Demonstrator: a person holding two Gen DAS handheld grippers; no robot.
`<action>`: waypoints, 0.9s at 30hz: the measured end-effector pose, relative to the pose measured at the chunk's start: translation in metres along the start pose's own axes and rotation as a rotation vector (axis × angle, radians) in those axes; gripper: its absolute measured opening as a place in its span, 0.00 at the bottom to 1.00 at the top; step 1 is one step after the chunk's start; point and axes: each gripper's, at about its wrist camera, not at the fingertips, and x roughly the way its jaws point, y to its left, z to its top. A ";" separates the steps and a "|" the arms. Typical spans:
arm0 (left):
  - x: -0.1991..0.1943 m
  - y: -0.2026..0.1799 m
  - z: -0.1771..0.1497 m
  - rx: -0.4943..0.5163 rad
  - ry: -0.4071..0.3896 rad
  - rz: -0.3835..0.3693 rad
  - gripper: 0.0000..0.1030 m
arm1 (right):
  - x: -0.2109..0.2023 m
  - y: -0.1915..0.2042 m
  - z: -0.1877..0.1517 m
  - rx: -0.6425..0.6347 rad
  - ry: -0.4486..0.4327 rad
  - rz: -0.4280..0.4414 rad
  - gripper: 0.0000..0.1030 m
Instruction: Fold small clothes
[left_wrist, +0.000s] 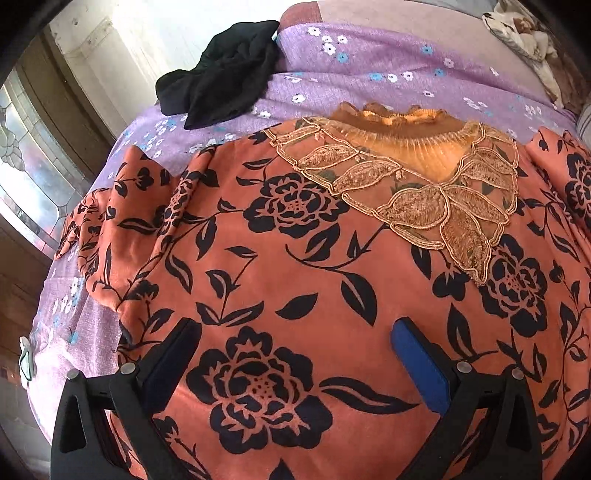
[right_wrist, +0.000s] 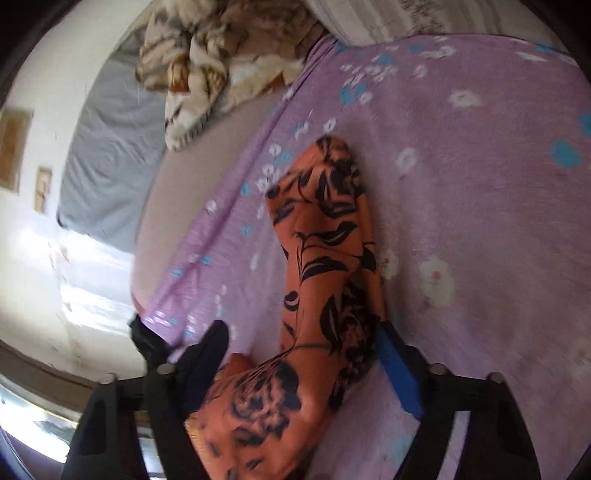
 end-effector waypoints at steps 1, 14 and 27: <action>0.001 0.002 -0.001 -0.016 0.005 -0.010 1.00 | 0.008 0.002 -0.003 -0.012 0.019 -0.026 0.34; -0.019 0.096 0.006 -0.338 0.025 -0.222 1.00 | -0.050 0.219 -0.163 -0.868 -0.046 0.169 0.21; -0.033 0.127 -0.017 -0.303 -0.043 -0.069 1.00 | -0.061 0.109 -0.087 -0.235 -0.111 0.083 0.87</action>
